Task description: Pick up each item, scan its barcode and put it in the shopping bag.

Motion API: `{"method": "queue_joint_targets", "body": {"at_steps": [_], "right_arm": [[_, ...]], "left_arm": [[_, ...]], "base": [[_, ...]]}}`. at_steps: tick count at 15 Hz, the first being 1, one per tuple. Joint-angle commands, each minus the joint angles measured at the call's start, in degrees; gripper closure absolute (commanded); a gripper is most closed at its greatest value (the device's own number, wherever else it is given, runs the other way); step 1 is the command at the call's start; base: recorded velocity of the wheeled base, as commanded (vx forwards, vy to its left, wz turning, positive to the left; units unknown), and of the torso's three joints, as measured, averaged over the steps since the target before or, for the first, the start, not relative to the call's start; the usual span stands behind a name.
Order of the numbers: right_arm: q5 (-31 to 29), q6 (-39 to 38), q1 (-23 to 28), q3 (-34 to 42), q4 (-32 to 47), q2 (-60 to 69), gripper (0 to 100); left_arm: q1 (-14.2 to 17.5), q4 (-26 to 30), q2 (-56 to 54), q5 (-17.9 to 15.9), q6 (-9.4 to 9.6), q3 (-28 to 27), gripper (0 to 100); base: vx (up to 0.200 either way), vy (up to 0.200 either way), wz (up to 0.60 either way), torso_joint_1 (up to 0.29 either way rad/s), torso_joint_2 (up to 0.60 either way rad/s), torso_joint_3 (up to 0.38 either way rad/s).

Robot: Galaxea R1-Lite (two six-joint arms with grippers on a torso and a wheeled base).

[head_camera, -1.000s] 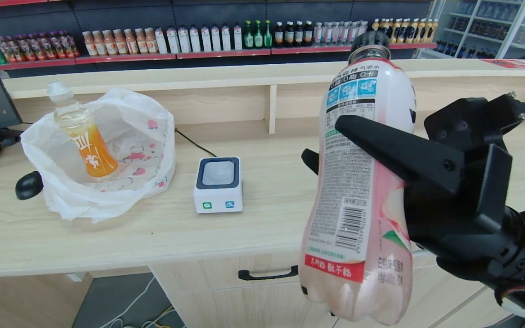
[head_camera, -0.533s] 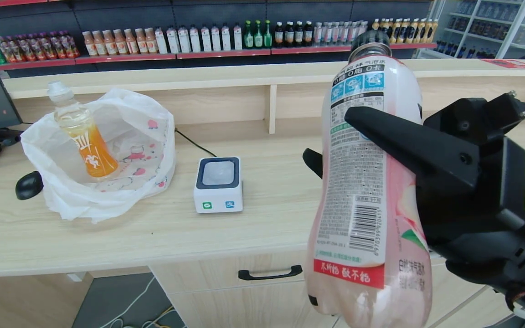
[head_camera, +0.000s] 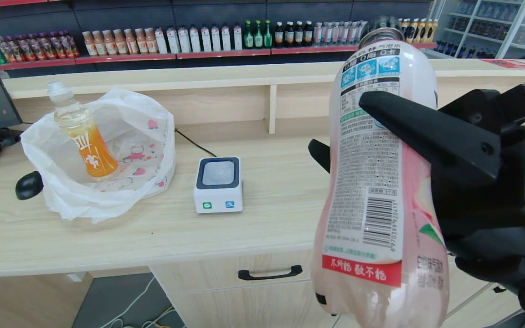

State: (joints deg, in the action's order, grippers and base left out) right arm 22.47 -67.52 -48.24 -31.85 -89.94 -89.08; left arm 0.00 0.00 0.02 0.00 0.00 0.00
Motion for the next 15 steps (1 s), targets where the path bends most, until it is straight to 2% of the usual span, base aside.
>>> {"method": "queue_joint_targets", "body": {"at_steps": [1,10,15], "right_arm": [[0.0,0.0,0.0,0.4,-0.1,0.4,100],[0.0,0.3,0.0,0.3,-0.1,0.7,100],[0.0,2.0,0.0,2.8,-0.1,2.0,100]], "left_arm": [[0.0,0.0,0.0,0.0,0.0,0.0,0],[0.0,0.0,0.0,0.0,0.0,0.0,0],[0.0,0.0,0.0,0.0,0.0,0.0,0]], "base": [[0.0,0.0,0.0,0.0,0.0,0.0],[0.0,0.0,0.0,0.0,0.0,0.0],[0.0,0.0,0.0,0.0,0.0,0.0]]}}
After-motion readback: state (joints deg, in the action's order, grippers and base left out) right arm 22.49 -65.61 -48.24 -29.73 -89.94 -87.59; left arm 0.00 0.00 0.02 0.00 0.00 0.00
